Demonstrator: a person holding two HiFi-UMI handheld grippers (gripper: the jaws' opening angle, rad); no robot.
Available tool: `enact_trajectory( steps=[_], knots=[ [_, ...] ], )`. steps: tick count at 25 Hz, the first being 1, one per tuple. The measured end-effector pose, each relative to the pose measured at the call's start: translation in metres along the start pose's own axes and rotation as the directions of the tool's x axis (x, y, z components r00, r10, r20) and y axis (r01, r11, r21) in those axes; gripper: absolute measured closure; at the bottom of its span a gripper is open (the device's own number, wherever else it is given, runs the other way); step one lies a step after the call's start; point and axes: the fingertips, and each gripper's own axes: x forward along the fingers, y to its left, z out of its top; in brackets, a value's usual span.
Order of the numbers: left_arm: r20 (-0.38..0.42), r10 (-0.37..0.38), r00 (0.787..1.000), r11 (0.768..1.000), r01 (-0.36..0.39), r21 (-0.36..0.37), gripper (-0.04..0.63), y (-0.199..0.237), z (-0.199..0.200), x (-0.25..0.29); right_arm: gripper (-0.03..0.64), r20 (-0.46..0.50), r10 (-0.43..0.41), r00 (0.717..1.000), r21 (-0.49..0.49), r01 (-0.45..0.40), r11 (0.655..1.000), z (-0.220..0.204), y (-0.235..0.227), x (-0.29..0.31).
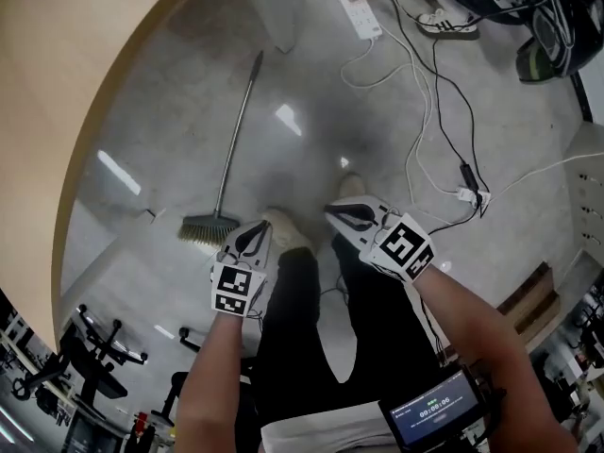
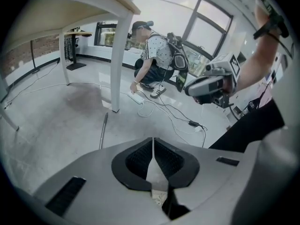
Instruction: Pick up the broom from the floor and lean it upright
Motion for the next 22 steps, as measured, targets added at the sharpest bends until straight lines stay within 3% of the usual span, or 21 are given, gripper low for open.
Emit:
enact_trajectory(
  steps=[9,13,17,22],
  knots=[
    [-0.072,0.048,0.996,0.999,-0.047,0.005,0.574,0.069,-0.034,0.087,0.598,0.030,0.021,0.999,-0.017,-0.020,1.000,-0.011,-0.078,0.055],
    [-0.160,0.041,0.986,0.999,-0.038,0.022,0.574,0.100,-0.065,0.122,0.598,-0.006,0.063,0.998,-0.034,-0.063,0.997,-0.029,-0.092,0.080],
    [-0.228,0.083,0.970,0.996,-0.085,0.002,0.574,0.146,-0.096,0.153,0.598,-0.047,0.100,0.994,-0.055,-0.102,0.993,-0.047,-0.114,0.100],
    [-0.240,0.146,0.960,0.989,-0.148,0.009,0.574,0.193,-0.112,0.186,0.598,-0.061,0.102,0.993,-0.114,-0.109,0.987,-0.057,-0.150,0.127]
  ],
)
